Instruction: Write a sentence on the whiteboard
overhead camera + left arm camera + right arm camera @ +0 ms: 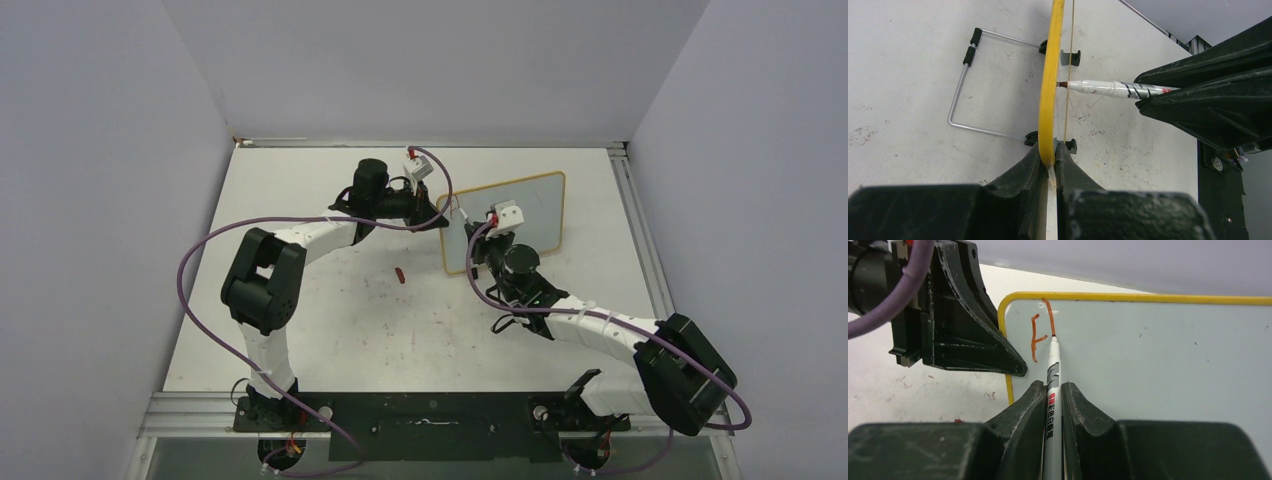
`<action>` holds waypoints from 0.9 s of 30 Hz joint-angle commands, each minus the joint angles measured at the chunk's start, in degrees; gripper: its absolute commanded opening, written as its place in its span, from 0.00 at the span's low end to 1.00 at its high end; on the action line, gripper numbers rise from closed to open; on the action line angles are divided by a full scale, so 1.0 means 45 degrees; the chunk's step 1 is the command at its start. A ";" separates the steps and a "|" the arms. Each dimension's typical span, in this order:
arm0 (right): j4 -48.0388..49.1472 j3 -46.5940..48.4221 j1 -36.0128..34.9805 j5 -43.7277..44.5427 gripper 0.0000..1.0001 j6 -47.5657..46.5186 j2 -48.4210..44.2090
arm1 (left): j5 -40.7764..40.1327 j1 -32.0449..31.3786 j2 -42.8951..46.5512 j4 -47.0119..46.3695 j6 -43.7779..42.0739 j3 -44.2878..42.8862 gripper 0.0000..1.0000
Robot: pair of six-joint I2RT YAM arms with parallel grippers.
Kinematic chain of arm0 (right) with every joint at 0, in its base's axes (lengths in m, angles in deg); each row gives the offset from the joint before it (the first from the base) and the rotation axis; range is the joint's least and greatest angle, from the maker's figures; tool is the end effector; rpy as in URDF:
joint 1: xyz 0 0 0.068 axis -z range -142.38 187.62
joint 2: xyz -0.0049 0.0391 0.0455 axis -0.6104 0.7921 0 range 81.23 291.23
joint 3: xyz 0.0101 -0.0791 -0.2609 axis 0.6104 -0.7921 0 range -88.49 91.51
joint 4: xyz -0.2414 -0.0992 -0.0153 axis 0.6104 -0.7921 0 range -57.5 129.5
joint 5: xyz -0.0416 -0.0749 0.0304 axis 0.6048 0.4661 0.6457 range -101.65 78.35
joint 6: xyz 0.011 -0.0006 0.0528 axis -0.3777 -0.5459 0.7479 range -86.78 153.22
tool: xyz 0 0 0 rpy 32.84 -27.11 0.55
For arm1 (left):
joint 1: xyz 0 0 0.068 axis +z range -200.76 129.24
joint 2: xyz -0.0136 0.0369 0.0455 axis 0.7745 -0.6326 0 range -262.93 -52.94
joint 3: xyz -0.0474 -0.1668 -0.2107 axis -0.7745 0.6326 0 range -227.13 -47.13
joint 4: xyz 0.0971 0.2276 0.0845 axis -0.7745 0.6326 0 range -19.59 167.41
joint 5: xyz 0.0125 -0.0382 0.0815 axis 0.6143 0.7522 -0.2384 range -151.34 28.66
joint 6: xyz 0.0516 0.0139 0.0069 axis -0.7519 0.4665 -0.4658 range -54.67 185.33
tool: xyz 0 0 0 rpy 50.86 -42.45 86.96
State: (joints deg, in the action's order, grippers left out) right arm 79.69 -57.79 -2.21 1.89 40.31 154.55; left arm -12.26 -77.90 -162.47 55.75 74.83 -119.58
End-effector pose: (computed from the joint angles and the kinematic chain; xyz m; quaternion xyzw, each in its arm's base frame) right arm 0.2156 0.1689 0.2400 -0.1238 0.7109 0.1955 0.6642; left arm 0.3703 -0.2200 0.2254 0.3441 0.7117 -0.4867 0.3717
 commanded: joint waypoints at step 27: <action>-0.1331 -0.0132 -0.0074 -0.0147 0.05 0.0633 -0.1674 | 0.1055 -0.0239 -0.0385 0.2309 -0.1071 -0.0489 0.00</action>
State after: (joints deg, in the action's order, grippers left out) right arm 73.44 -60.39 -2.61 1.85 42.94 150.86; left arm -11.23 -77.90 -162.54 58.50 73.10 -120.82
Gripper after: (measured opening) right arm 0.157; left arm 0.053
